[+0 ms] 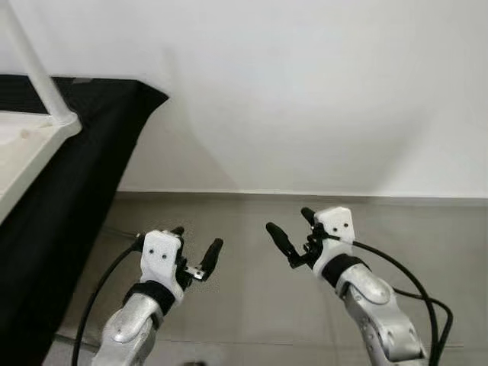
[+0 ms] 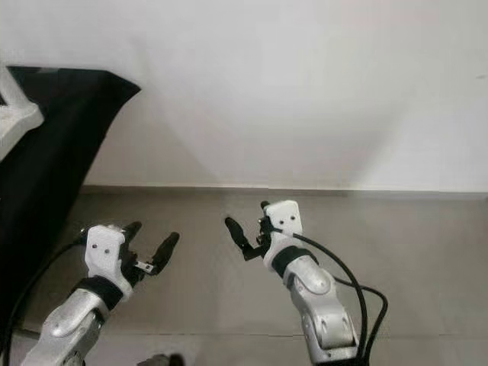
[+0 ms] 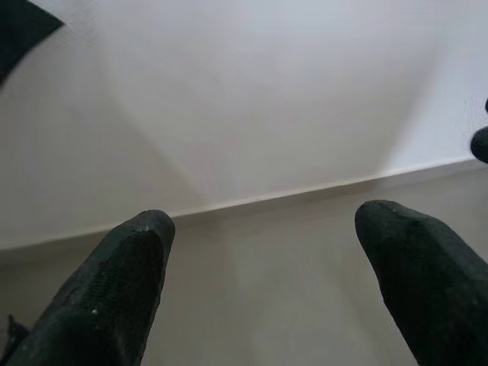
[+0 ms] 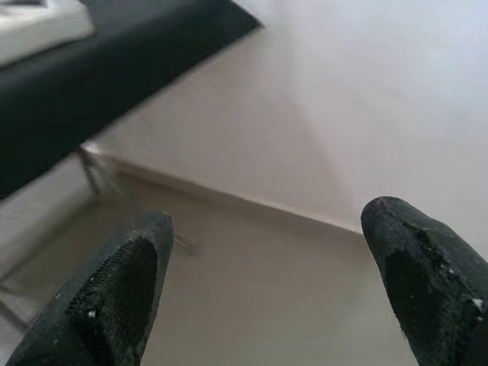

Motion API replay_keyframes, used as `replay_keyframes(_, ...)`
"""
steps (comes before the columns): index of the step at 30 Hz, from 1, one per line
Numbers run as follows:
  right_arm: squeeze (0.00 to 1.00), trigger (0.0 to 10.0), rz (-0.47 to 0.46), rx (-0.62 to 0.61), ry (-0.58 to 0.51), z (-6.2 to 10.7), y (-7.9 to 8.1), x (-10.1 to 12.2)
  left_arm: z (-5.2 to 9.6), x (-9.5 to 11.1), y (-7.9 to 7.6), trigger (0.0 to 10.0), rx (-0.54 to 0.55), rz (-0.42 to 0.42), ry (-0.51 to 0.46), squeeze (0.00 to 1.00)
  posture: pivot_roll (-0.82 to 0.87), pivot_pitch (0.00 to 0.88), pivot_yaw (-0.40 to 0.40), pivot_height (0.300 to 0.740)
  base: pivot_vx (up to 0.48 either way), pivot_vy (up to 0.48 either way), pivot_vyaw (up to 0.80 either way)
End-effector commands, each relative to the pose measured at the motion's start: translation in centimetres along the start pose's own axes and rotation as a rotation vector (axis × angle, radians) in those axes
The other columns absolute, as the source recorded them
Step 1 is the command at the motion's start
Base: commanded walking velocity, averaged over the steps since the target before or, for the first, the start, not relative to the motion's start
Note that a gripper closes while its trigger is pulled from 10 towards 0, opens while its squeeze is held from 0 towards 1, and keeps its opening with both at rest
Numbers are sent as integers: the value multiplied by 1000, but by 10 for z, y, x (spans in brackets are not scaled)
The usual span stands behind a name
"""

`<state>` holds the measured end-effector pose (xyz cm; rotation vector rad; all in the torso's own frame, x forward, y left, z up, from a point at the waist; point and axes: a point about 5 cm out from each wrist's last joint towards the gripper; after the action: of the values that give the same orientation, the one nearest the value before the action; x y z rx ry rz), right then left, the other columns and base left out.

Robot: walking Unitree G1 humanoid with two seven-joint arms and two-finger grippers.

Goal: Building children table

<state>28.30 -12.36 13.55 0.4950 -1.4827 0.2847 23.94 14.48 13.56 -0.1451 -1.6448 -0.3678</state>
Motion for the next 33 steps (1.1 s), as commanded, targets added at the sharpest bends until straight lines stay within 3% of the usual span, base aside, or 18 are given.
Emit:
replay_keyframes(1,0,10000,-2,-27,15,6,-7,-3,1,-3,-4,10000,-19,0,15,0,26,230,-60,740,311,0,0)
replay_keyframes(15,0,10000,-2,-16,25,4,-8,-4,0,-4,-4,10000,-18,-4,18,0,24,230,-60,740,222,0,0)
replay_keyframes(19,0,10000,32,21,38,4,-5,-4,0,-4,-3,10000,-16,-2,25,0,29,230,-56,740,0,0,800)
replay_keyframes(33,0,10000,23,50,52,3,-4,-5,-1,-3,-5,10000,-29,-35,27,0,27,230,-62,740,0,0,800)
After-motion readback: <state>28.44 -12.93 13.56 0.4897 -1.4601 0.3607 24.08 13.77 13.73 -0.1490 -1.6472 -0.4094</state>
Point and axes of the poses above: a point about 5 cm out from each wrist's last joint towards the gripper, its own z axis pointing back from the gripper into the wrist, its own x axis along the axis of the wrist's last joint, y = z × x, and after that the axes turned 8 degrees about -z, right-handed
